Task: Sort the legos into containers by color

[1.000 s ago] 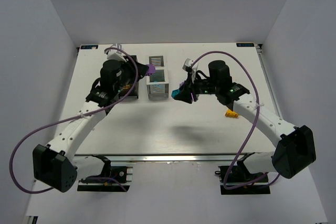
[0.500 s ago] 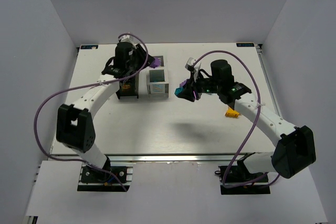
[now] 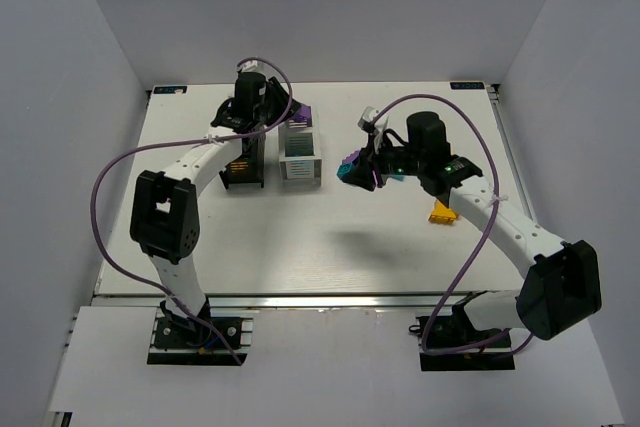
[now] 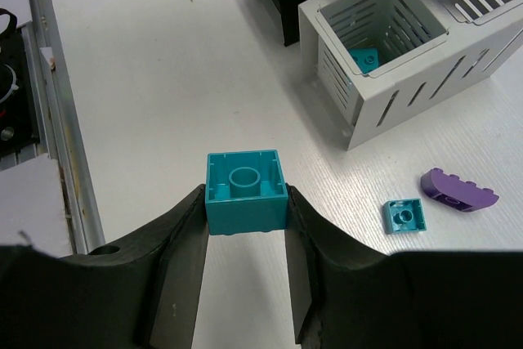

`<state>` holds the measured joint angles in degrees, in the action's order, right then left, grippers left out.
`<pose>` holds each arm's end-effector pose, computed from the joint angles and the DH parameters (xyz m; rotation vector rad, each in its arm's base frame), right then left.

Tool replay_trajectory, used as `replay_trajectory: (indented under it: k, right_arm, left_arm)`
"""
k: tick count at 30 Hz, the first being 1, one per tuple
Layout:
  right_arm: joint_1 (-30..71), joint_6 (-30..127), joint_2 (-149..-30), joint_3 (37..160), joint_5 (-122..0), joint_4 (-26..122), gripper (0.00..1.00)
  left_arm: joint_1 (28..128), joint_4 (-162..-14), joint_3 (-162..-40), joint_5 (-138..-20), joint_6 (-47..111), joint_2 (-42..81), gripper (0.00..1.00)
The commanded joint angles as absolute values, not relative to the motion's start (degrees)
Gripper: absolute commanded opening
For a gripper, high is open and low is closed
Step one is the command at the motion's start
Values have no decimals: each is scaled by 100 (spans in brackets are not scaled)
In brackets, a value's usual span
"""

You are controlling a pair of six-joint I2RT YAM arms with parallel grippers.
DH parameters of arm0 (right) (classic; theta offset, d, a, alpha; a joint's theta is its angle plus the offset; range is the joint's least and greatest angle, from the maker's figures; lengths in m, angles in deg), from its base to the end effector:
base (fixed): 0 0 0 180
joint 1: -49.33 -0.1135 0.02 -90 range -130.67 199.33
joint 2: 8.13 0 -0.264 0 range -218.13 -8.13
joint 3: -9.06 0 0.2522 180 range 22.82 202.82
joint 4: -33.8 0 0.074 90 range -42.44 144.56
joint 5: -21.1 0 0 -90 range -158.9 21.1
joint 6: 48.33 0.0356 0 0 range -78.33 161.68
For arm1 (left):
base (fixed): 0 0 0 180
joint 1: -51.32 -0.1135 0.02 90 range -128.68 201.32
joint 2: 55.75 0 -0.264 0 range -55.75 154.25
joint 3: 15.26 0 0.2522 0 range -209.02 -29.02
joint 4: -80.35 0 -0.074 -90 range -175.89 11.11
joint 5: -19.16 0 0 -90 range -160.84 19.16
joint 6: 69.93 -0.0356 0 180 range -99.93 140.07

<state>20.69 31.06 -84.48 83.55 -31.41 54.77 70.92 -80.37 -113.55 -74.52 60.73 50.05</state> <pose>0.2564 0.1647 0.3222 -1.0571 1.6706 0.8470 0.4134 -0.1496 0.2852 -0.3454 2.0870 -0.7120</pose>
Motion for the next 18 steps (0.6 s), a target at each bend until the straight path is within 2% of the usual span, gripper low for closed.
replay_trajectory:
  k: [1,3,6,7,9,10,11,14,18]
  right_arm:
    - [2121,3060,-8380,8382,-3049,5381,0]
    - [2121,3069,-8424,8417,-3032,5389,0]
    - [2129,3069,-8494,8487,-3014,5372,0]
    - [2121,3060,-8512,8514,-3014,5372,0]
    - [2129,3051,-8555,8575,-3014,5389,0]
    - [2121,3034,-8573,8593,-3014,5398,0]
    - [2129,3016,-8582,8602,-3014,5407,0]
    - [2129,2981,-8635,8654,-3014,5451,0]
    - [2129,2832,-8740,8742,-3040,5521,0]
  left_arm:
    - [7075,-8080,-11638,-7268,6006,5042,0]
    - [7075,-8035,-11647,-7251,5971,5103,0]
    - [7075,-7948,-11700,-7198,5944,5182,12]
    - [7075,-7921,-11717,-7172,5944,5209,24]
    - [7075,-7860,-11744,-7163,5944,5218,40]
    - [7075,-7860,-11744,-6980,5953,5200,59]
    - [7075,-7851,-11752,-6961,5944,5183,64]
    - [7075,-7877,-11761,-6917,5944,5078,75]
    - [7075,-7912,-11762,-6899,5970,4770,78]
